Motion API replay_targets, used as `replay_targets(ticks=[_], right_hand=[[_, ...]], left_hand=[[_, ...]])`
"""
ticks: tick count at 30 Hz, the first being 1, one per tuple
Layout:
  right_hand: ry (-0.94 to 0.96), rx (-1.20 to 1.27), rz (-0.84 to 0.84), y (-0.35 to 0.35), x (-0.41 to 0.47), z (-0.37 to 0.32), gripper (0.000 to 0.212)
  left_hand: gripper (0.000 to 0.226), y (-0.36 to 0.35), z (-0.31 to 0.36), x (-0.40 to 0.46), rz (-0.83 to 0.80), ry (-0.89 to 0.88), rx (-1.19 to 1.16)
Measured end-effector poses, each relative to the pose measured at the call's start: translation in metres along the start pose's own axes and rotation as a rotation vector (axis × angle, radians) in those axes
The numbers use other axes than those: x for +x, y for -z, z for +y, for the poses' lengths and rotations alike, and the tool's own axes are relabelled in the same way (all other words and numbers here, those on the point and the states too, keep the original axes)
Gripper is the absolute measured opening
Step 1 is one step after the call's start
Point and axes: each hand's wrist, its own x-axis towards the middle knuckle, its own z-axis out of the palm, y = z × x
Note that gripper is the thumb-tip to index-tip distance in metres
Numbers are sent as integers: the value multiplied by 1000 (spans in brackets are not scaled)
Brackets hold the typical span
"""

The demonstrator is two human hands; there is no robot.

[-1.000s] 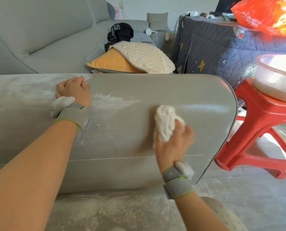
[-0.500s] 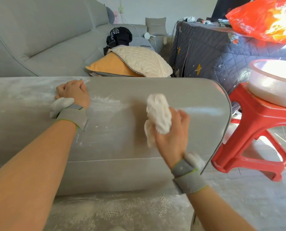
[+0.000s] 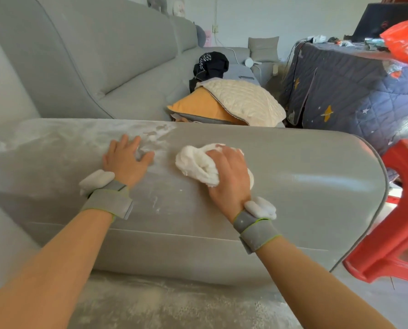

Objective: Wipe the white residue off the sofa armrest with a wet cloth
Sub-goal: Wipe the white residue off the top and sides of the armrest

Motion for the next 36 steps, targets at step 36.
replay_targets(ticks=[36], right_hand=[[-297,133,-217,-5,67,5,29]], left_hand=[[52,25,-10,-1,-38,47,-97]])
